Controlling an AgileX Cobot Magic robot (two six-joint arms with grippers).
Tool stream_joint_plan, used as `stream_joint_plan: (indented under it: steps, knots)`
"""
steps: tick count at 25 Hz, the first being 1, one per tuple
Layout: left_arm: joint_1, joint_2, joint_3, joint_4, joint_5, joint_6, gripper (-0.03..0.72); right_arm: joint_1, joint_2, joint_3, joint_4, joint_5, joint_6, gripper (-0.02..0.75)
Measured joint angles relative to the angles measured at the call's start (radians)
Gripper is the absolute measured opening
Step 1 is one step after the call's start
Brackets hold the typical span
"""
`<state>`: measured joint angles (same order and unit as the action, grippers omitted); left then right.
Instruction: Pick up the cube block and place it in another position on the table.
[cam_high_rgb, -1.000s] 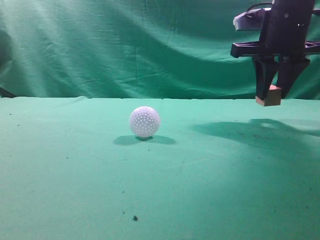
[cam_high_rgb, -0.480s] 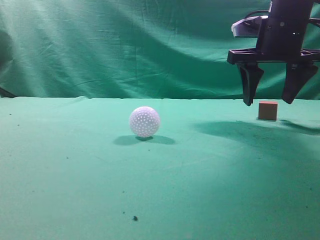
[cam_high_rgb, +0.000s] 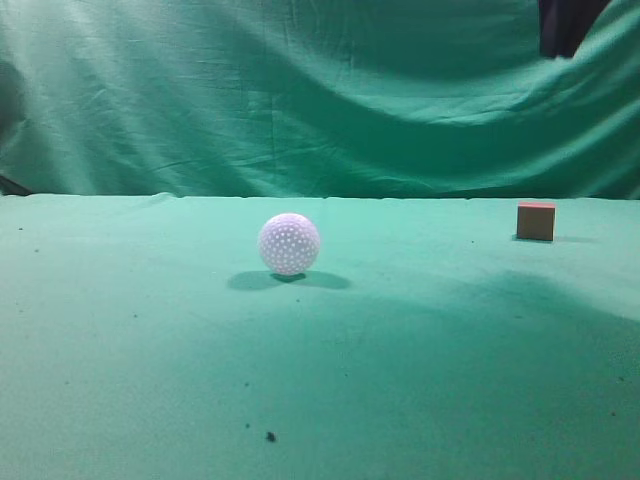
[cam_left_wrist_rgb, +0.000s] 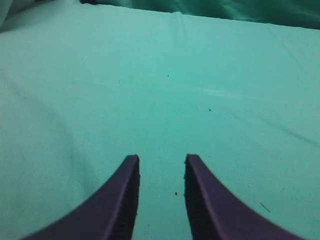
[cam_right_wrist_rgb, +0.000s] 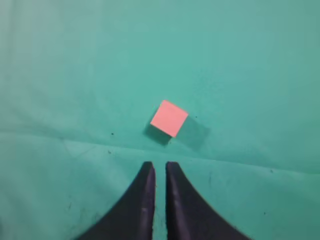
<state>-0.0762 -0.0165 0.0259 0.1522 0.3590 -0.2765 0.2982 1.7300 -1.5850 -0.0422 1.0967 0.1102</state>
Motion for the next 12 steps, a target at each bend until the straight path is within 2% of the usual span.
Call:
stream_joint_plan:
  steps: [7,12]
  knots:
    - [0.000,0.000,0.000,0.000,0.000,0.000,0.262,0.000,-0.284,0.030,0.002,0.072,0.000,0.000]
    - [0.000,0.000,0.000,0.000,0.000,0.000,0.262,0.000,-0.528,0.214,0.032,0.074,0.000,0.000]
